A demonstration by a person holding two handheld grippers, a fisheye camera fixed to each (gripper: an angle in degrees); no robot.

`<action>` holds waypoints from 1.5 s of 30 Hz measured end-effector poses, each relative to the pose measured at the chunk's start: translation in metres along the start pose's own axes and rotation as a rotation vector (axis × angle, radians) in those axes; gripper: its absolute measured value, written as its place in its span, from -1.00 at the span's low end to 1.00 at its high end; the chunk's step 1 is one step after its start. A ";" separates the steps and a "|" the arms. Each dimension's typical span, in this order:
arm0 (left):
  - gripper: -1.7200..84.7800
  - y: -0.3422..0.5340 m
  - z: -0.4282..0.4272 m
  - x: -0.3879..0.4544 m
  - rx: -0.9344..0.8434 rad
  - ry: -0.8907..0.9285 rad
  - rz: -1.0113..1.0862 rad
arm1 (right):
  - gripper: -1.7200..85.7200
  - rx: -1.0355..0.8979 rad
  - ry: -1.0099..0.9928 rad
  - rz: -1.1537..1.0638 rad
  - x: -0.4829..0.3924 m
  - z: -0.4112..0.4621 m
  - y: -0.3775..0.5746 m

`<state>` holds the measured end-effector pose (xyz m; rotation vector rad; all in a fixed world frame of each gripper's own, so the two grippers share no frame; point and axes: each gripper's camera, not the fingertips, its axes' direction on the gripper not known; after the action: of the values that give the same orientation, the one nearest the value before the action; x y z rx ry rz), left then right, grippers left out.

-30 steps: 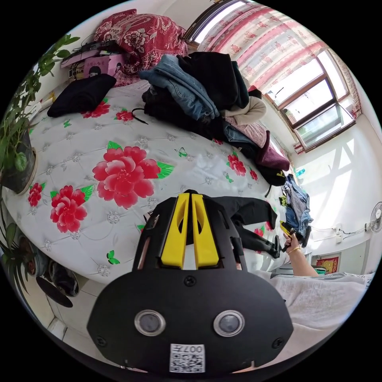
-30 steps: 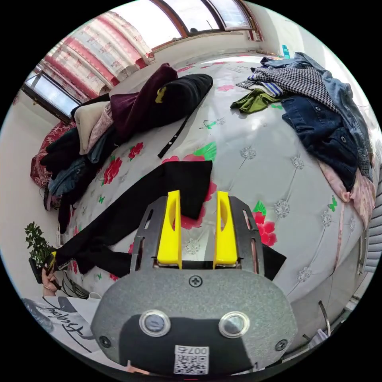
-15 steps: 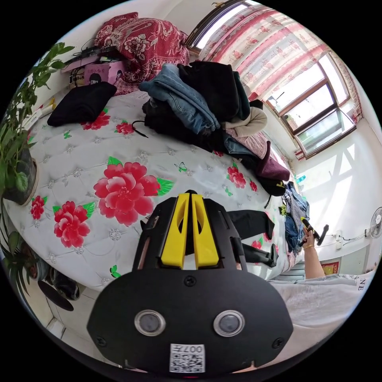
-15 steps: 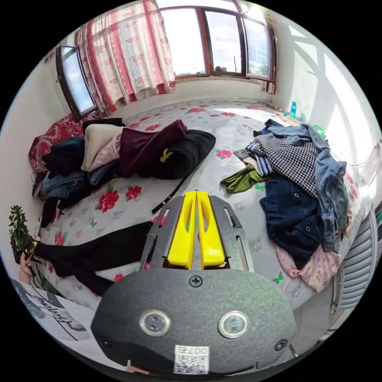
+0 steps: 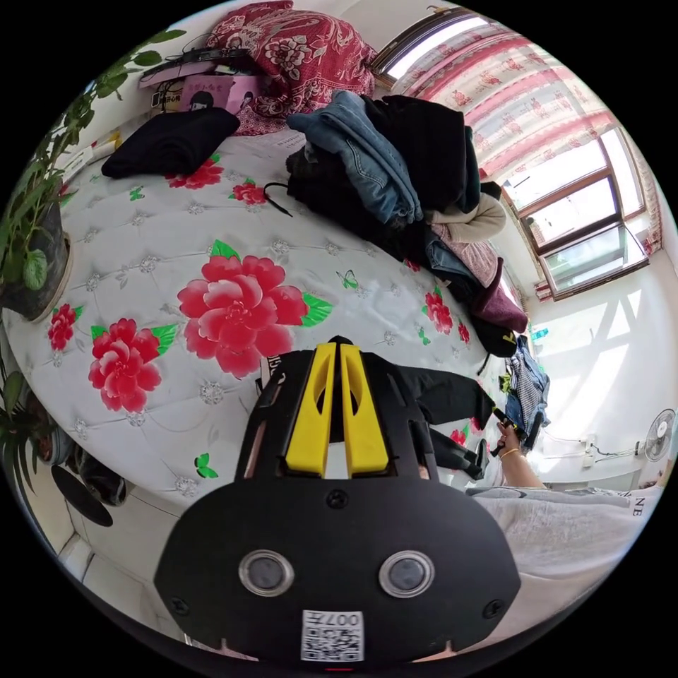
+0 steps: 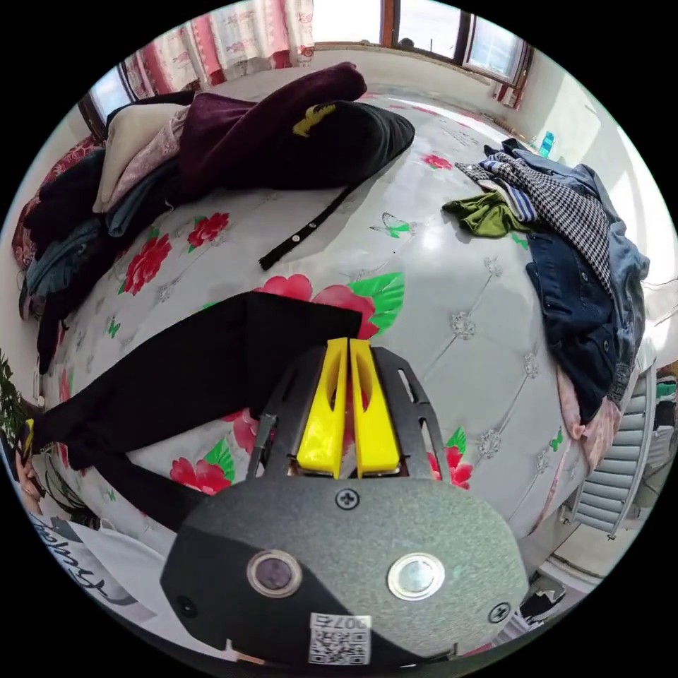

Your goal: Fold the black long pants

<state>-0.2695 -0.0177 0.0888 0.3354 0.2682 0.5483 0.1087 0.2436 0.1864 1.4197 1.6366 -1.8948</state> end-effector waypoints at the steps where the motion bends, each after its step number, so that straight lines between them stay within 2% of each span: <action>1: -0.98 0.000 0.001 -0.004 -0.001 0.014 -0.002 | -0.96 0.072 0.000 0.013 0.006 -0.016 -0.003; 5: -0.97 -0.021 0.012 -0.003 0.014 0.077 0.028 | -0.96 0.332 0.045 0.027 0.027 -0.093 -0.022; 9: -0.92 -0.060 0.044 0.011 0.047 0.084 0.055 | -0.95 0.442 0.076 0.073 0.044 -0.134 -0.048; 11: -0.82 -0.081 0.071 0.012 0.104 0.008 0.031 | -0.92 0.341 0.045 0.189 0.062 -0.126 -0.069; 15: -0.78 -0.091 0.083 0.002 0.057 -0.022 -0.012 | -0.89 0.188 0.047 0.215 0.066 -0.100 -0.063; 19: -0.78 -0.033 0.066 -0.020 0.047 -0.066 0.028 | -0.87 0.154 -0.118 0.154 0.048 -0.083 0.003; 23: -0.77 0.059 0.052 -0.063 -0.007 -0.133 -0.052 | -0.85 0.099 -0.039 0.157 0.038 -0.073 0.095; 26: -0.76 0.102 0.046 -0.084 0.003 -0.104 -0.089 | -0.83 0.042 0.018 0.204 0.052 -0.074 0.138; 31: -0.78 0.105 0.089 -0.088 -0.082 -0.091 -0.029 | -0.82 -0.073 -0.013 0.232 0.069 -0.053 0.165; 34: -0.90 0.096 0.116 -0.088 -0.119 -0.127 -0.014 | -0.87 -0.135 -0.002 0.246 0.068 -0.032 0.170; 37: -0.97 0.088 0.104 -0.098 -0.110 -0.019 -0.049 | -0.94 -0.104 0.054 0.269 0.068 -0.041 0.170; 39: -0.98 0.085 0.079 -0.105 -0.073 0.050 -0.026 | -0.95 -0.011 0.014 0.288 0.074 -0.064 0.171; 41: -0.98 0.080 0.036 -0.121 -0.045 0.149 -0.005 | -0.96 0.195 -0.131 0.364 0.094 -0.110 0.179; 45: -0.98 0.073 -0.013 -0.138 -0.052 0.235 0.051 | -0.96 0.404 -0.291 0.442 0.124 -0.163 0.188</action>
<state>-0.4212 -0.0321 0.1261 0.2280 0.4724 0.6444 0.2638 0.3698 -0.0066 1.4093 0.7584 -2.0973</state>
